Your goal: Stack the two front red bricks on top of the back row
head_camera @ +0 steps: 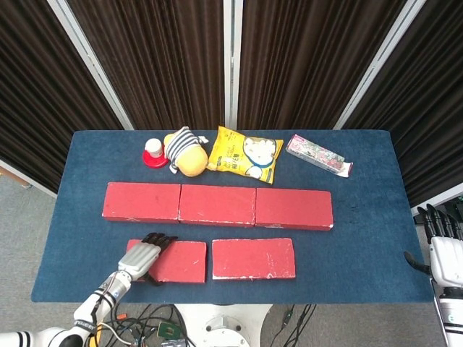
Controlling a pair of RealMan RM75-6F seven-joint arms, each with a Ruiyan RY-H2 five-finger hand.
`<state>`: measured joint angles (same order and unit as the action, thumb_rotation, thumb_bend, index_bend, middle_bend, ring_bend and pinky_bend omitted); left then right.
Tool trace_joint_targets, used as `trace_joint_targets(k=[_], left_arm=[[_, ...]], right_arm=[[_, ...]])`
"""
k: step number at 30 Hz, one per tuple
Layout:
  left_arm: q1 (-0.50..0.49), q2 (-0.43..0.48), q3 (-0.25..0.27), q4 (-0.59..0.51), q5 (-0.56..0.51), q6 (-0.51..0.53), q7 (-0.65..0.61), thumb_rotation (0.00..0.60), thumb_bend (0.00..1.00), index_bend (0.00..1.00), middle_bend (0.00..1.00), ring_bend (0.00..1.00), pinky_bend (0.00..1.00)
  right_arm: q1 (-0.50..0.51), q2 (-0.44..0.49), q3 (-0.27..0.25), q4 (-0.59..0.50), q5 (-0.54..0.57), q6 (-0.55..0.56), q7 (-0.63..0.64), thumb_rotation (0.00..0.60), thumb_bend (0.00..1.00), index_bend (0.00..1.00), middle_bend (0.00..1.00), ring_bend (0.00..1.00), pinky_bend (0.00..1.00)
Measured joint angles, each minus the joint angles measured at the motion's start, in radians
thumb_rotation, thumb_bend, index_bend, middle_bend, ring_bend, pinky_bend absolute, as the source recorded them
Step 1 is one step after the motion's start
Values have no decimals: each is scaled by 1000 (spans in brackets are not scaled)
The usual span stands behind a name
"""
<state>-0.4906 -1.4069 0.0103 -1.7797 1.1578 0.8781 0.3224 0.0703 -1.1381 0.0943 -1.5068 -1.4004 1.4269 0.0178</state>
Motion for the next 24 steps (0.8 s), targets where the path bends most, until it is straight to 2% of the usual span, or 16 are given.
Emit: trace_joint_targets(k=[3, 12, 19, 24], left_arm=[[-2, -2, 2, 3, -3, 7, -3, 600, 153, 42, 165, 140, 7], [8, 11, 15, -24, 13, 57, -1, 600, 166, 53, 172, 157, 28], [25, 92, 19, -116, 30, 131, 26, 600, 167, 53, 172, 157, 18], [16, 173, -20, -151, 29, 153, 14, 600, 167, 53, 172, 157, 16]], right_arm=[[-1, 1, 2, -2, 2, 2, 0, 600, 150, 0, 0, 0, 0], [-3, 7, 4, -13, 7, 5, -10, 600, 152, 0, 0, 0, 0], [-2, 11, 7, -14, 9, 5, -9, 600, 152, 0, 0, 0, 0], [0, 21, 9, -30, -5, 15, -12, 600, 153, 0, 0, 0, 0]])
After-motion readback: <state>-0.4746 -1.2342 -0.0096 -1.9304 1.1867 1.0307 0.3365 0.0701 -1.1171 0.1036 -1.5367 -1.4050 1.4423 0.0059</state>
